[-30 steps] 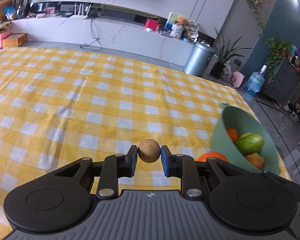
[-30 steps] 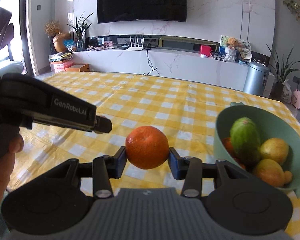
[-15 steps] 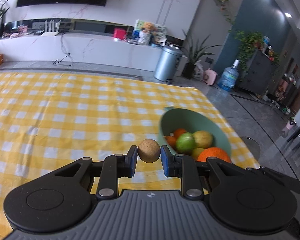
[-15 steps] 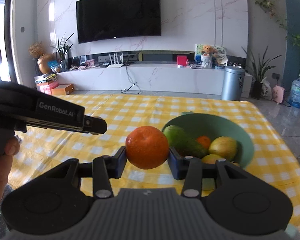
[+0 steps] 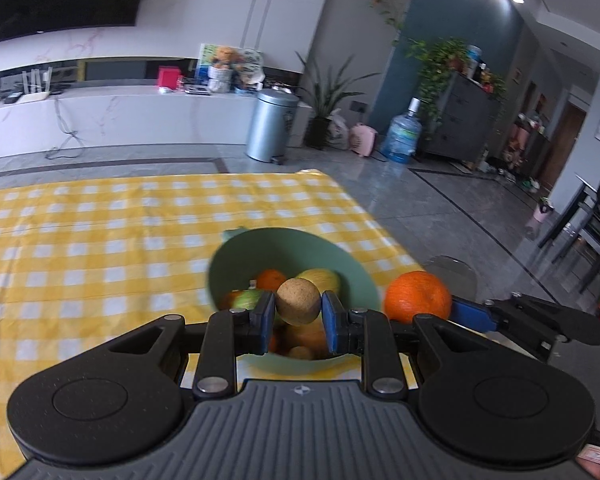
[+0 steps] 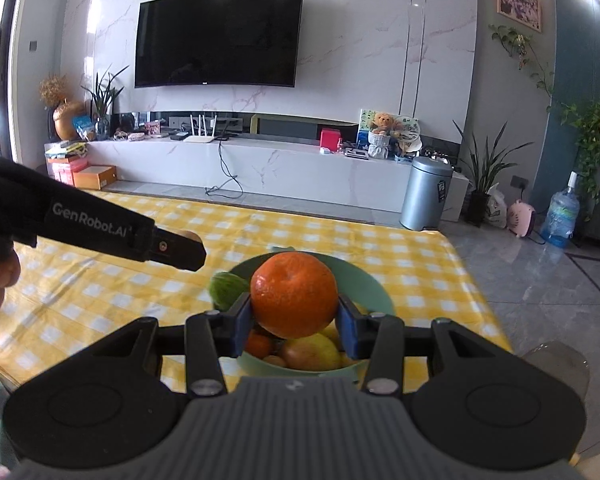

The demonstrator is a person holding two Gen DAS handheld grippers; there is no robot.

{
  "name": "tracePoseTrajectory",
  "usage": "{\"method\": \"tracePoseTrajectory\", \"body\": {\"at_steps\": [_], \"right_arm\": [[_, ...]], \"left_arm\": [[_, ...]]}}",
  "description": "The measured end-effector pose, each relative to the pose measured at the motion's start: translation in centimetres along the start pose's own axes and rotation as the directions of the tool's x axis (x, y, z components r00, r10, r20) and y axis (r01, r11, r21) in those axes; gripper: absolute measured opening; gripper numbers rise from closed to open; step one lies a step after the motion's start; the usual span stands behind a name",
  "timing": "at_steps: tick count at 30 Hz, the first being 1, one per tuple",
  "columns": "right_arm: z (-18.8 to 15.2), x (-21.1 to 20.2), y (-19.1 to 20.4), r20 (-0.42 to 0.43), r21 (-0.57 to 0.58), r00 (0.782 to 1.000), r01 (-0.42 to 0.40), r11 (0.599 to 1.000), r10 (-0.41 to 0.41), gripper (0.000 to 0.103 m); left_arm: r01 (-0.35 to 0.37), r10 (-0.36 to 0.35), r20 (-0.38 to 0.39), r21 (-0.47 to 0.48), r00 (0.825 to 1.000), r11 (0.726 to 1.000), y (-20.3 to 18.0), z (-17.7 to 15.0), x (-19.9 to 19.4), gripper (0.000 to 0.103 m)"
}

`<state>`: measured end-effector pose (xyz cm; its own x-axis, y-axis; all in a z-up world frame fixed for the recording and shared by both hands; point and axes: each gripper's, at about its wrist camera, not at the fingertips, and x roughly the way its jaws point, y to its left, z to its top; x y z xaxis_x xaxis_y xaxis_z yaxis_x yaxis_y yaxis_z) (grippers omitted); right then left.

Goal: Organize fruits
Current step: 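Carry the kiwi and tangerine over the green colander, then lower the kiwi and tangerine into the colander and open both tools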

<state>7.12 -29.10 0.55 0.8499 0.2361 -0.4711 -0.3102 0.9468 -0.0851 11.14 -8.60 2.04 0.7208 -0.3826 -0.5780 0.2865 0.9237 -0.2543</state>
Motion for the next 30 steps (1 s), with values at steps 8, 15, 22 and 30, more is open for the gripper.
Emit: {"method": "tracePoseTrajectory", "body": {"at_steps": [8, 15, 22, 30], "right_arm": [[0.0, 3.1, -3.4, -0.068, -0.013, 0.998, 0.008, 1.000, -0.008, 0.042], [0.3, 7.0, -4.0, -0.142, -0.054, 0.990, -0.036, 0.998, 0.028, 0.042], [0.0, 10.8, -4.7, -0.242, -0.123, 0.969, -0.087, 0.989, 0.055, 0.042], [0.0, 13.1, -5.3, -0.294, -0.145, 0.953, -0.119, 0.982, 0.072, 0.042]], "left_arm": [[0.038, -0.039, -0.067, -0.011, 0.997, 0.999, -0.5, 0.7, 4.1, 0.028], [0.035, -0.038, -0.170, -0.024, 0.985, 0.999, -0.1, 0.8, 7.9, 0.028], [0.004, -0.022, -0.288, -0.062, 0.957, 0.998, 0.7, 0.1, 10.9, 0.028], [-0.054, 0.067, -0.283, 0.052, 0.957, 0.997, -0.6, 0.4, 11.0, 0.028]]}}
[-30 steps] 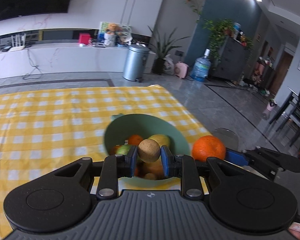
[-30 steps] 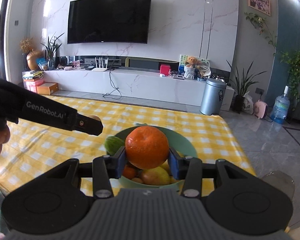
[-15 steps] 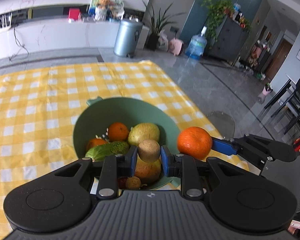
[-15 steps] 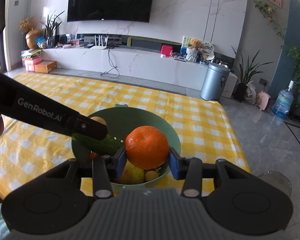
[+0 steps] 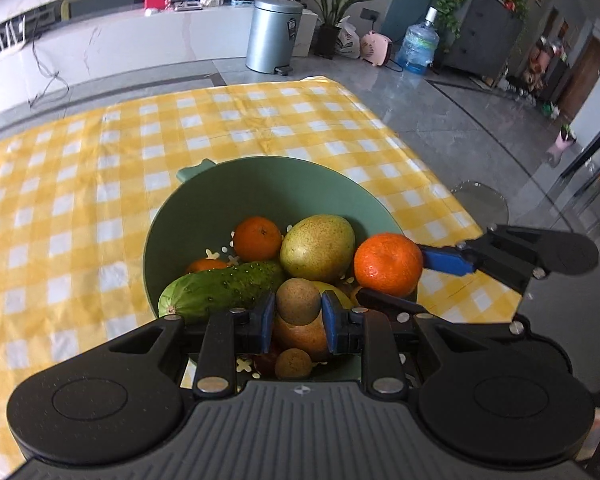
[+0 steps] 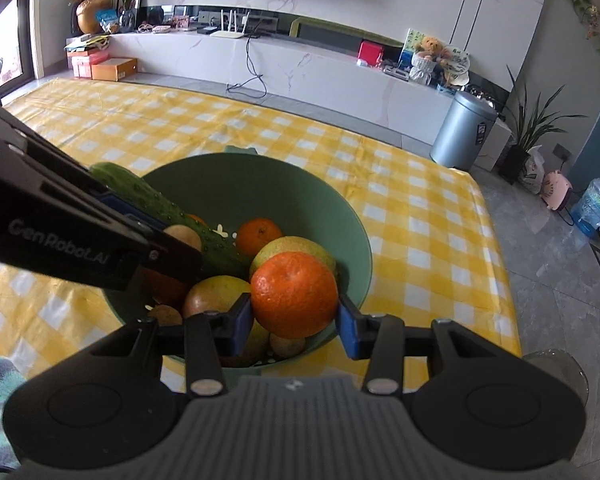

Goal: Organize fruits
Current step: 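Lower the kiwi and tangerine into the colander and open both tools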

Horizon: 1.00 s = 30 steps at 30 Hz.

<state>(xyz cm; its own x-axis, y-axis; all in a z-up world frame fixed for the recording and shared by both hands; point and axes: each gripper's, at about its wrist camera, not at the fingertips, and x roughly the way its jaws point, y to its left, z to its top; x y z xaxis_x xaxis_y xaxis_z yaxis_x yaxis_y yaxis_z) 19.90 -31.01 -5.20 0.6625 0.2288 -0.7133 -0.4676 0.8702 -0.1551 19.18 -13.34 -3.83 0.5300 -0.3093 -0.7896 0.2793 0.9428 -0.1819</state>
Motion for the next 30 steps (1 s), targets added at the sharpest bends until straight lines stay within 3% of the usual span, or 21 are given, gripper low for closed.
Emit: {"method": "tracePoseTrajectory", "body": {"at_steps": [14, 23, 30], "right_arm": [[-0.3, 1.0, 0.9, -0.037, -0.076, 0.999, -0.036, 0.996, 0.033, 0.042], [-0.1, 1.0, 1.4, -0.052, -0.099, 0.998, -0.035, 0.994, 0.030, 0.042], [0.2, 0.5, 1.3, -0.042, -0.108, 0.999, -0.004, 0.994, -0.001, 0.050]], "left_arm": [[-0.105, 0.117, -0.037, 0.240, 0.992, 0.965, -3.0, -0.6, 0.8, 0.028], [-0.118, 0.131, -0.032, 0.252, 0.991, 0.961, -3.1, -0.7, 0.8, 0.032], [-0.115, 0.124, -0.027, 0.229, 0.992, 0.967, -2.7, -0.8, 0.5, 0.034]]}}
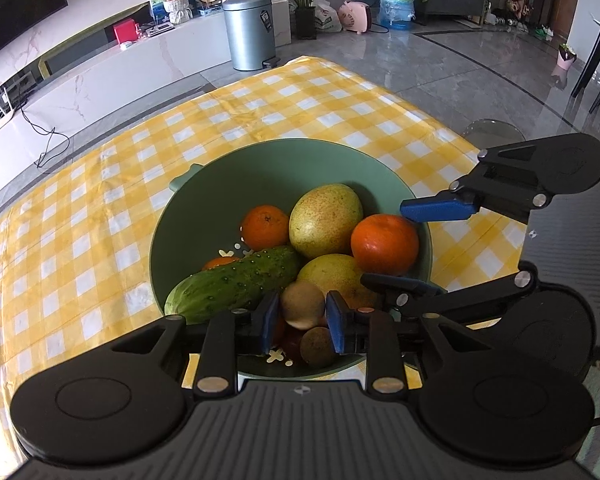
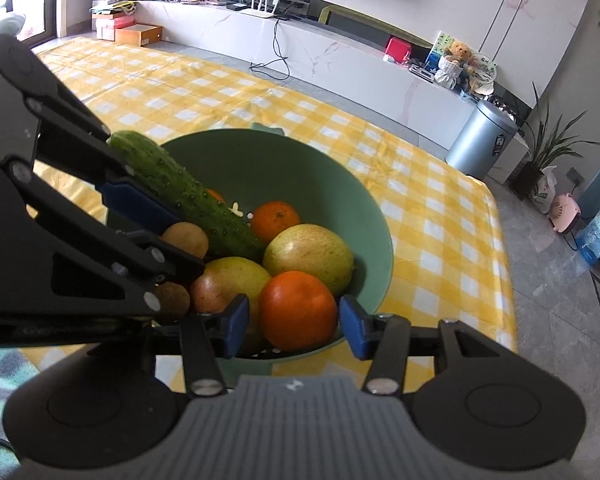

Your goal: Organize fruits

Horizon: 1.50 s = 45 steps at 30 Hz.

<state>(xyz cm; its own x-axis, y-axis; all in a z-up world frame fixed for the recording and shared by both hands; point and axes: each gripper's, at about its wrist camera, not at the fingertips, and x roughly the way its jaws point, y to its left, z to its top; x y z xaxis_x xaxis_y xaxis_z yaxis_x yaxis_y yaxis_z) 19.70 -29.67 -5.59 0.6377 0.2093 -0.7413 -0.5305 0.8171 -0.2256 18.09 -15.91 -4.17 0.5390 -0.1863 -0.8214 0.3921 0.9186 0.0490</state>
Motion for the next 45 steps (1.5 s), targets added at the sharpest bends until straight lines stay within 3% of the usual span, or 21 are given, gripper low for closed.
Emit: {"method": "tracePoseTrajectory", "body": {"at_steps": [7, 14, 23, 28, 35, 41, 45], "right_arm": [[0.4, -1.4, 0.2, 0.018, -0.017, 0.999, 0.043, 0.999, -0.042, 0.061], [1.1, -4.0, 0.7, 0.063, 0.013, 0.992, 0.109, 0.994, -0.110, 0.072], [1.3, -8.9, 1.5, 0.173, 0.260, 0.971, 0.118, 0.958, -0.166, 0.088], [1.0, -11.9, 2.9, 0.262, 0.387, 0.946, 0.078, 0.919, -0.191, 0.093], [0.6, -15.5, 6.5, 0.386, 0.448, 0.890, 0.050, 0.893, -0.244, 0.099], [-0.4, -16.0, 9.2, 0.439, 0.493, 0.854, 0.031, 0.870, -0.279, 0.099], [-1.4, -15.1, 10.8, 0.442, 0.508, 0.840, 0.055, 0.860, -0.315, 0.099]], "left_arm": [[-0.007, 0.007, 0.034, -0.001, 0.999, 1.000, 0.0, -0.1, -1.7, 0.040], [-0.044, 0.045, 0.115, -0.013, 0.992, 0.999, 0.3, -0.6, -5.3, 0.049], [-0.081, 0.102, 0.230, -0.099, 0.968, 0.992, 2.5, -2.8, -10.9, 0.053], [-0.069, 0.120, 0.325, -0.165, 0.938, 0.984, 4.1, -4.8, -14.2, 0.058], [-0.059, 0.163, 0.426, -0.246, 0.890, 0.967, 6.1, -7.4, -16.7, 0.073], [-0.117, 0.259, 0.462, -0.313, 0.848, 0.942, 7.5, -9.9, -16.9, 0.093], [-0.205, 0.363, 0.436, -0.367, 0.824, 0.907, 8.0, -11.3, -16.2, 0.095]]}}
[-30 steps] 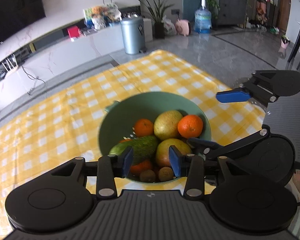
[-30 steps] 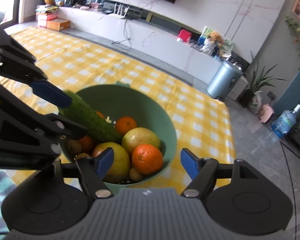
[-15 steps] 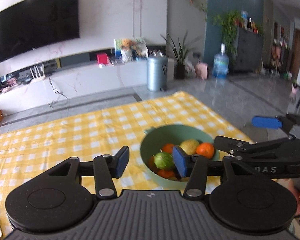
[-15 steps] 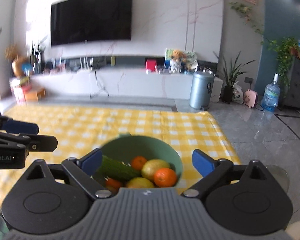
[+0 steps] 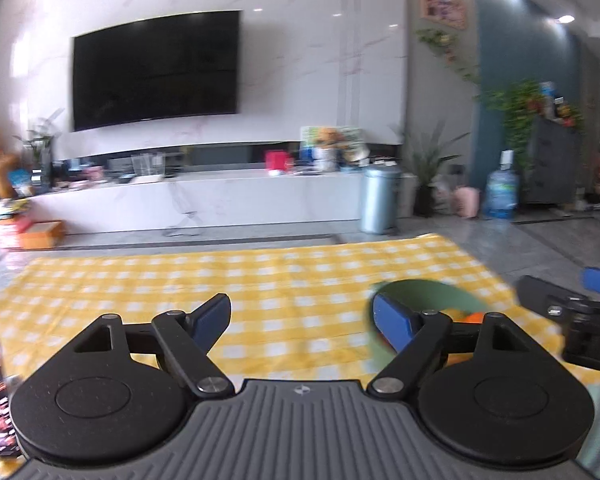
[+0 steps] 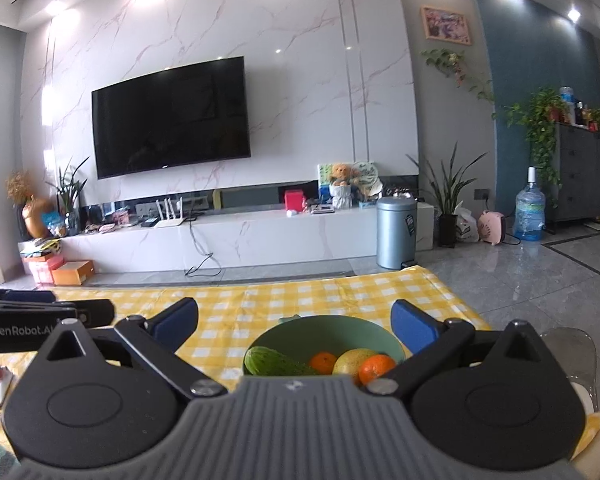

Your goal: Organize fruits

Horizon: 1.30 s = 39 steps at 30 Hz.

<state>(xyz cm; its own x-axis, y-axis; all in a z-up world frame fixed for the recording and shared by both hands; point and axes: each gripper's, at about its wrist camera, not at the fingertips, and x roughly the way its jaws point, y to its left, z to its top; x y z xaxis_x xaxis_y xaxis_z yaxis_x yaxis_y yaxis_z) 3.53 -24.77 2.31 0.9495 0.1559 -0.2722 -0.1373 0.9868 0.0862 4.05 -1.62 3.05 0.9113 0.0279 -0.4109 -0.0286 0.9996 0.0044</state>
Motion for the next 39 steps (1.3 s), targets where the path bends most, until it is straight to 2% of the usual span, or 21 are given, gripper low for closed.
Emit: {"method": "tracePoseTrajectory", "body": {"at_steps": [4, 8, 11, 16, 26, 39], "right_arm": [[-1.9, 0.3, 0.7, -0.018, -0.011, 1.000, 0.017, 1.000, -0.018, 0.099], [-4.0, 1.1, 1.2, -0.068, -0.026, 0.998, 0.015, 1.000, -0.017, 0.099], [-5.1, 2.1, 1.4, -0.112, -0.043, 0.993, 0.022, 0.999, -0.027, 0.099], [-6.1, 3.0, 1.0, -0.137, -0.024, 0.990, 0.034, 0.999, -0.037, 0.099], [-6.8, 4.0, 0.8, -0.182, 0.001, 0.982, 0.046, 0.999, -0.045, 0.099], [-6.7, 3.8, 0.7, -0.175, 0.004, 0.983, 0.048, 0.999, -0.047, 0.099]], "left_arm": [[-0.052, 0.052, 0.001, 0.006, 0.999, 0.999, 0.5, -1.4, 0.4, 0.095], [-0.036, 0.036, -0.029, -0.019, 0.999, 0.999, 1.0, -2.7, 0.9, 0.095], [-0.031, 0.031, -0.058, 0.011, 0.998, 0.999, 0.6, -3.4, 1.3, 0.095], [-0.007, 0.013, -0.109, 0.054, 0.994, 0.999, -0.4, -4.9, 2.4, 0.095], [-0.012, 0.023, -0.185, 0.062, 0.983, 0.998, -0.7, -6.4, 3.5, 0.095], [-0.012, 0.026, -0.208, 0.067, 0.978, 0.998, -0.7, -6.2, 3.6, 0.095]]}}
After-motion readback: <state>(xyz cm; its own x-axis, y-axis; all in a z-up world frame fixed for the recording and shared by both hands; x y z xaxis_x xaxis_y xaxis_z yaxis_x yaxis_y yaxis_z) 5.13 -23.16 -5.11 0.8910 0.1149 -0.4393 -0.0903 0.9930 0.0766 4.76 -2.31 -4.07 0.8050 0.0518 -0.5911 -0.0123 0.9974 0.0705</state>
